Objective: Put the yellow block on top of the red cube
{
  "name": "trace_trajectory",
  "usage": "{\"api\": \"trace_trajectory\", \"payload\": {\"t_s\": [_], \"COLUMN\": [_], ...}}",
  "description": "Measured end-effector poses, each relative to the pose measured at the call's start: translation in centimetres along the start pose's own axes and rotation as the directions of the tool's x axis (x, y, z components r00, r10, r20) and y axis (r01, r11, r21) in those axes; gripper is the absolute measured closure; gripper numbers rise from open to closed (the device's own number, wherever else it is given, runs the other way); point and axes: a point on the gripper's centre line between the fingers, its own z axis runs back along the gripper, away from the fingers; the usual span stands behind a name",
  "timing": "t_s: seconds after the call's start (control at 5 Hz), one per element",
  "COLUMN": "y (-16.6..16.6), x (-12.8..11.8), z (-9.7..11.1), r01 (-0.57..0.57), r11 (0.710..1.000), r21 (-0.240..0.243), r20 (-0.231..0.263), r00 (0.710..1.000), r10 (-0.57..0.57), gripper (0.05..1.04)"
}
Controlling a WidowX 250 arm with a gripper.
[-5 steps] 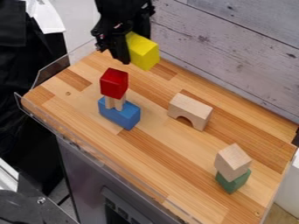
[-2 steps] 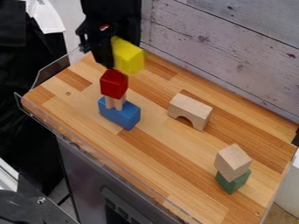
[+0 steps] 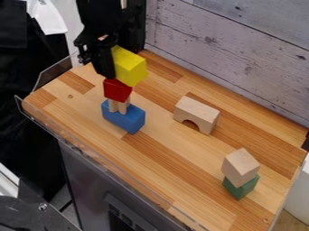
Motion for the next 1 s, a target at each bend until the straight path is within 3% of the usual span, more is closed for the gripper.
{"api": "trace_trajectory", "payload": {"t_s": [0.2, 1.0], "y": [-0.17, -0.18], "x": [-0.03, 0.81], "z": [0.02, -0.98], "r01": [-0.021, -0.029], "r11": [1.0, 0.999], "r21": [-0.014, 0.027], "r20": [-0.013, -0.017], "r00": [1.0, 0.999], "r10": [0.02, 0.029], "gripper": [0.501, 0.501]}}
